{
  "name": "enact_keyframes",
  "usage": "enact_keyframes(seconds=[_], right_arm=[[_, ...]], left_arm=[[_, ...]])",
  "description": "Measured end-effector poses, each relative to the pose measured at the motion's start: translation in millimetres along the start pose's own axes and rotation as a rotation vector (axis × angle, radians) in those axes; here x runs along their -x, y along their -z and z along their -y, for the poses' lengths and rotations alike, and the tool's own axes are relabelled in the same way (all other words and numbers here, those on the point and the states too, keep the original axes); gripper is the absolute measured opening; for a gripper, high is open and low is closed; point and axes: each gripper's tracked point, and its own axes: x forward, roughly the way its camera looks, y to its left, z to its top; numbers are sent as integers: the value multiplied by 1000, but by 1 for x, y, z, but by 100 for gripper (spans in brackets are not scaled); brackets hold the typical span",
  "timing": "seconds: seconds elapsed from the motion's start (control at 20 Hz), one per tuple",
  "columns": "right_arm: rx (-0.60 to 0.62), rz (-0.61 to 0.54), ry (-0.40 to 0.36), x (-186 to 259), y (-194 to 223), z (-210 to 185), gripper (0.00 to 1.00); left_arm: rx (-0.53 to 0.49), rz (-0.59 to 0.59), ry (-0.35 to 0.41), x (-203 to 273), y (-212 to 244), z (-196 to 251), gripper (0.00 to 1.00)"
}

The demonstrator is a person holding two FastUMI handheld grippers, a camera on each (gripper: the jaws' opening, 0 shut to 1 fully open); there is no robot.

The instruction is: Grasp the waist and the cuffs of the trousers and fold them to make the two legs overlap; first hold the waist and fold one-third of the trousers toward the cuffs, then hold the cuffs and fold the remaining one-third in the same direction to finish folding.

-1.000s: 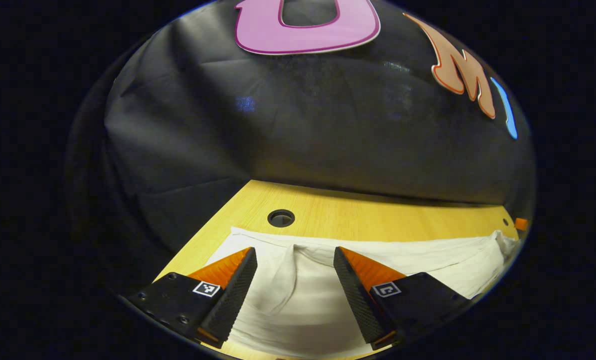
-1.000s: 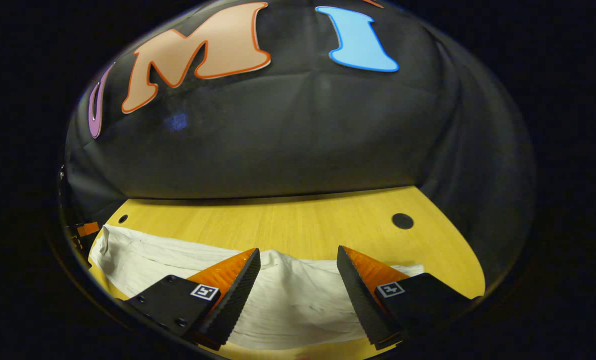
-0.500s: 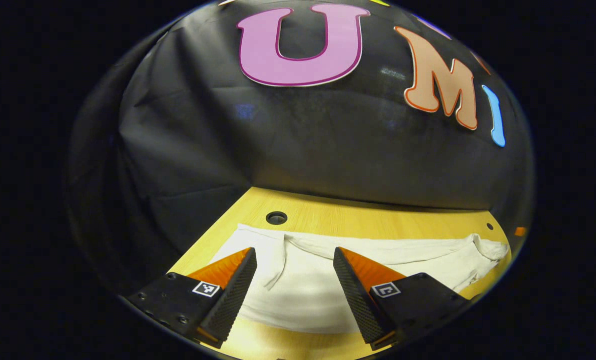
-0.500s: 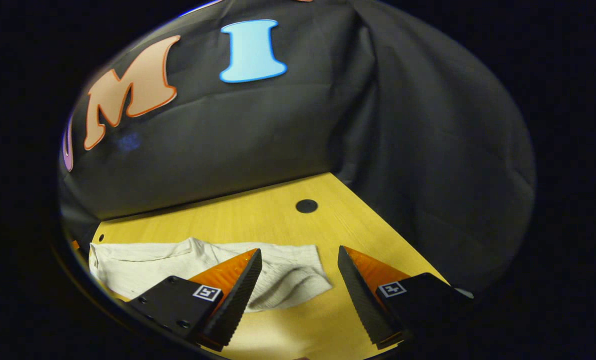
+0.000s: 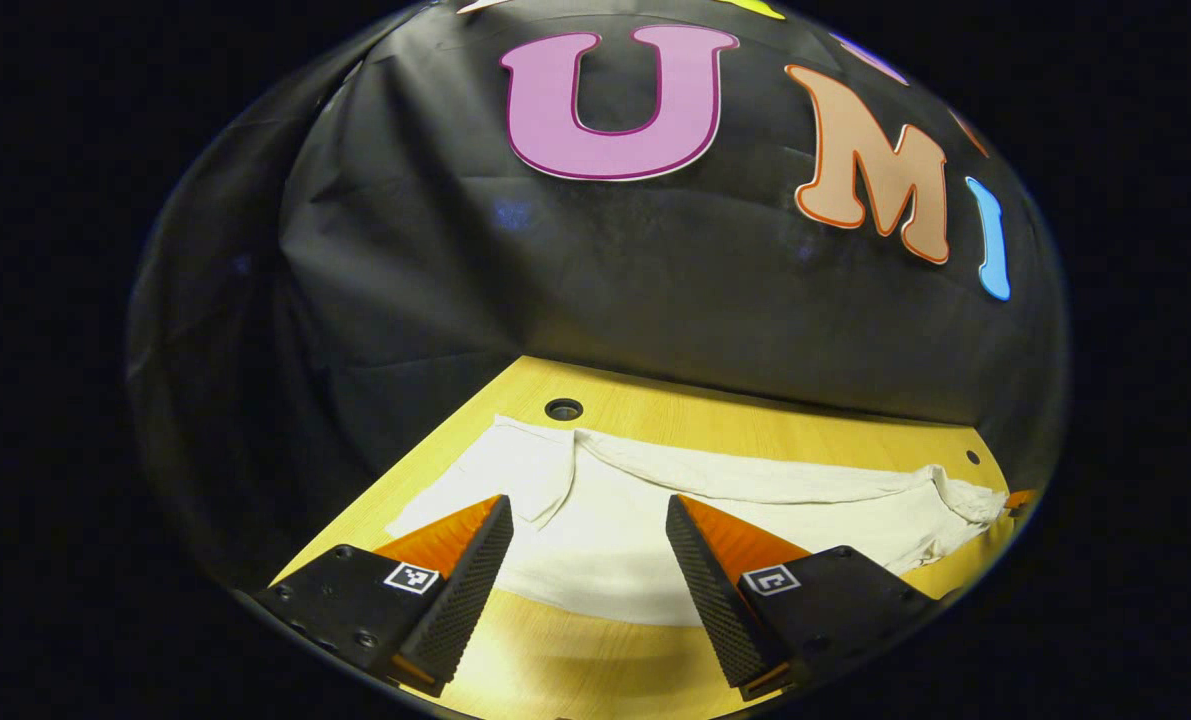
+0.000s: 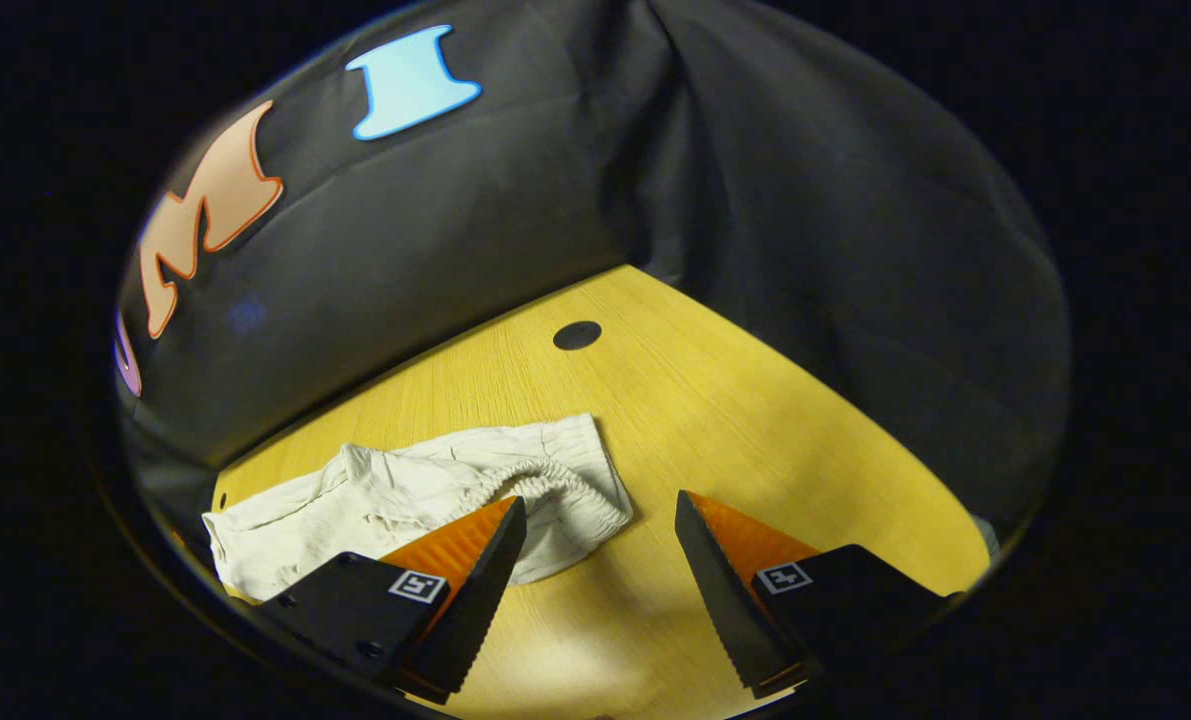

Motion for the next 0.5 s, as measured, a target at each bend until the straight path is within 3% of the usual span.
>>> enact_keyframes(seconds=[0.2, 0.25, 0.3, 0.4, 0.5], right_arm=[[-72, -11, -34, -11, 3, -1, 92], [-92, -13, -48, -14, 2, -3, 96], [-113, -16, -65, -13, 4, -4, 87], [-159, -24, -104, -15, 6, -7, 93], [-215, -42, -130, -19, 10, -12, 74]], left_arm=[[-20, -2, -3, 1, -1, 2, 94], [-22, -2, -2, 1, -2, 2, 94], [-23, -2, 0, 1, -2, 3, 94], [-29, 0, 5, 1, -1, 3, 94], [-36, 4, 15, 2, -2, 5, 94]])
